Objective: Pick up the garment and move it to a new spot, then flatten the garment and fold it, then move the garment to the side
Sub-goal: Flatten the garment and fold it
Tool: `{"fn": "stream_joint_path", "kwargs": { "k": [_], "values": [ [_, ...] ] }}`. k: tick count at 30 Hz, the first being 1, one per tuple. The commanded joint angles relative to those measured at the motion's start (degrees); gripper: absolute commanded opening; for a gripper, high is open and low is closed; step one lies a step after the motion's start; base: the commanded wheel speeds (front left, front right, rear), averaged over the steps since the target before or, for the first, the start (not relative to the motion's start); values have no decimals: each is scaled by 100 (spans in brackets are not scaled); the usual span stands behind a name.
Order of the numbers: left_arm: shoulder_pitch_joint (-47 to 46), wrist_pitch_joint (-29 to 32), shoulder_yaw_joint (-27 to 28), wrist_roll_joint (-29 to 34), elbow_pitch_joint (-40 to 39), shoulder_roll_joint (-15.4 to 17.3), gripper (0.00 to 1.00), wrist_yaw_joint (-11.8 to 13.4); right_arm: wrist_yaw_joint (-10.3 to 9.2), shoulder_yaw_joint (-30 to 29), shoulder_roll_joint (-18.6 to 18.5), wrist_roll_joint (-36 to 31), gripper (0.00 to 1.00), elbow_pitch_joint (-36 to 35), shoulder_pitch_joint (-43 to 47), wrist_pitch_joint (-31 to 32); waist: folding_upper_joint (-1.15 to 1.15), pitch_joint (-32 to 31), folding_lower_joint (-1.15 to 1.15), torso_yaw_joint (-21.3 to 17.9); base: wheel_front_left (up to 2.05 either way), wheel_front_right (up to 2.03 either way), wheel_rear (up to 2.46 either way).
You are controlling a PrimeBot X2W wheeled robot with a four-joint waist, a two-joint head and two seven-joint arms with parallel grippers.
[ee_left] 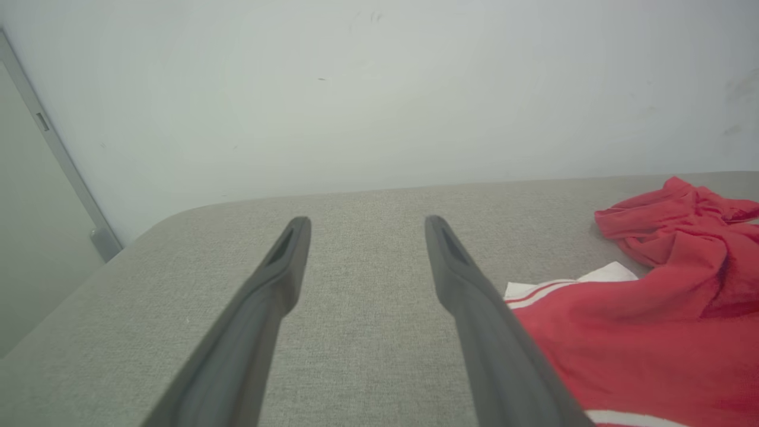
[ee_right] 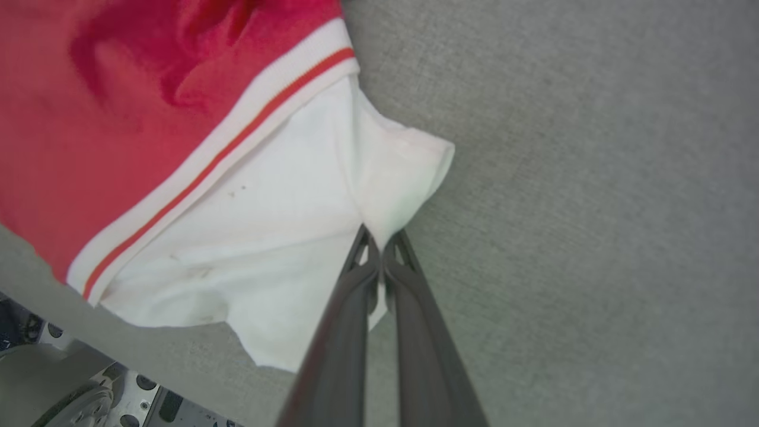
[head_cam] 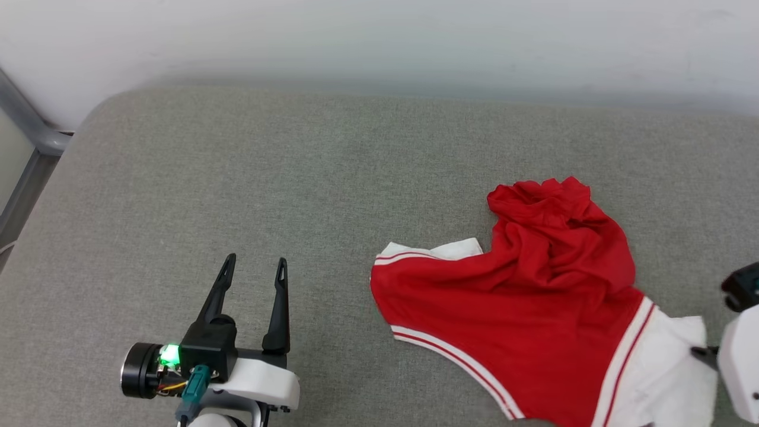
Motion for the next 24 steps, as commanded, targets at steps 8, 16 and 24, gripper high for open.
{"fn": "stream_joint_path", "kwargs": {
  "k": [8, 16, 24],
  "values": [
    [152, -15, 37, -29, -10, 13, 100, -31, -6, -562, -419, 69, 0, 672, 314, 35, 0, -102, 0, 9, 0, 0, 0],
    [96, -15, 39, -27, 36, 9, 100, -53, -6, -900, -108, 66, 0, 1757, 701, 68, 0, -107, 0, 102, 0, 0, 0],
    [186, -15, 96, -22, 110, 70, 100, -84, -6, -1133, 229, -148, 100, 1732, 475, -775, 0, -331, 0, -39, 0, 0, 0]
  ]
}}
